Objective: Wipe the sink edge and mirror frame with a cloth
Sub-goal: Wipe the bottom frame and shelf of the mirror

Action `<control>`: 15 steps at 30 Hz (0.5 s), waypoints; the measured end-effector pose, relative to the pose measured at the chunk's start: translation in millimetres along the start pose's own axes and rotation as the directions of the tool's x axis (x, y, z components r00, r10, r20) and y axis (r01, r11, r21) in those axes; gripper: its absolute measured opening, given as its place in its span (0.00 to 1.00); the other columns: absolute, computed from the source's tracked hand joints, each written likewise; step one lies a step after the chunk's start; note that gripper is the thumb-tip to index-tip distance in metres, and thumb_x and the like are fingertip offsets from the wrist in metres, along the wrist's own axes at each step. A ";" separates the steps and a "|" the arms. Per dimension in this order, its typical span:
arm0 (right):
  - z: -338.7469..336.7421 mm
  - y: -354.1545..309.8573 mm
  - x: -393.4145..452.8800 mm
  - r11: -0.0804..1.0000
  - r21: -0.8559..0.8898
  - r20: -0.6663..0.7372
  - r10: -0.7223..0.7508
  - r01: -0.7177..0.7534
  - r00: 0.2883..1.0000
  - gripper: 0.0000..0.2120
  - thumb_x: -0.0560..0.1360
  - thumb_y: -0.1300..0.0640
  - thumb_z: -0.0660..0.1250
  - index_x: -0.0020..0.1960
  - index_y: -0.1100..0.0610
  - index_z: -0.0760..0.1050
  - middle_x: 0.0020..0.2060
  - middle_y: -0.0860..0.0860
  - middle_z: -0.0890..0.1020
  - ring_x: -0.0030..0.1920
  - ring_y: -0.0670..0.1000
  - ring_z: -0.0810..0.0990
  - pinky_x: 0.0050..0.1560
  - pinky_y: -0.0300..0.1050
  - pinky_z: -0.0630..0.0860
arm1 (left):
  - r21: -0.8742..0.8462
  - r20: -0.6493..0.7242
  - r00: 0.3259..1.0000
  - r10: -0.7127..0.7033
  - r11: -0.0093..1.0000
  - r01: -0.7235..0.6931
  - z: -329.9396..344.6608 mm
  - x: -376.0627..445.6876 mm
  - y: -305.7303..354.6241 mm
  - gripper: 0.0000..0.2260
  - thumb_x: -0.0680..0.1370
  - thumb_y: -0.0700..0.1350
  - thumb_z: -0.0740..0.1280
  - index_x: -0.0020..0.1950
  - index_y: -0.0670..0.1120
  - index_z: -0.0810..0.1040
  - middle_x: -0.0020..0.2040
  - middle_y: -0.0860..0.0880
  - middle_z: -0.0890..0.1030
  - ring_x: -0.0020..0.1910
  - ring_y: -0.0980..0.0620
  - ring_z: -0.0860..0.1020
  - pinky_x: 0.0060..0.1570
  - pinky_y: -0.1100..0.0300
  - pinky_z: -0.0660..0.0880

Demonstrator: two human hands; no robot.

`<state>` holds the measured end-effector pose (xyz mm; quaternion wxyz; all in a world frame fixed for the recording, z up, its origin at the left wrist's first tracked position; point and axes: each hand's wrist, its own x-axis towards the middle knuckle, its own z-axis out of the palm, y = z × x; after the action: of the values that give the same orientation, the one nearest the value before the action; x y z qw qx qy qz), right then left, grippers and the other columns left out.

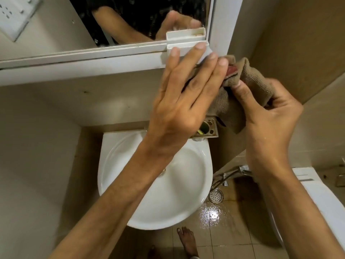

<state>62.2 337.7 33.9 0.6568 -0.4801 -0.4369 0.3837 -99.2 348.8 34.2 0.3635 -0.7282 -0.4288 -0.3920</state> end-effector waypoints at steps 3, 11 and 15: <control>-4.0 -2.1 -7.1 1.000 -0.025 0.049 0.013 -0.011 0.999 0.05 0.78 0.60 0.77 0.52 0.57 0.83 0.45 0.54 0.83 0.47 0.49 0.83 0.53 0.51 0.85 | -0.042 -0.009 0.994 -0.110 0.993 0.110 -13.8 -10.1 -0.3 0.11 0.84 0.42 0.72 0.66 0.45 0.86 0.62 0.51 0.87 0.56 0.46 0.84 0.56 0.47 0.81; 9.4 -35.9 13.6 0.989 0.019 0.041 -0.150 0.149 0.988 0.06 0.77 0.59 0.78 0.49 0.53 0.81 0.43 0.51 0.81 0.47 0.52 0.79 0.51 0.56 0.82 | -0.338 -0.081 0.963 -0.258 0.916 0.217 -24.8 44.5 -2.9 0.05 0.82 0.38 0.74 0.52 0.37 0.89 0.52 0.38 0.88 0.46 0.39 0.85 0.45 0.50 0.82; 16.1 -31.5 21.3 0.995 0.048 0.028 -0.093 0.091 0.995 0.06 0.78 0.62 0.76 0.52 0.60 0.81 0.44 0.52 0.83 0.46 0.47 0.82 0.50 0.45 0.83 | -0.256 -0.063 0.970 -0.237 0.943 0.214 -10.2 44.5 8.7 0.05 0.82 0.35 0.73 0.54 0.34 0.88 0.48 0.37 0.87 0.42 0.37 0.83 0.40 0.50 0.83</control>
<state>56.6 354.4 71.3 0.6782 -0.4381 -0.4592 0.3705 -79.5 351.9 76.2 0.2420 -0.6950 -0.4396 -0.5148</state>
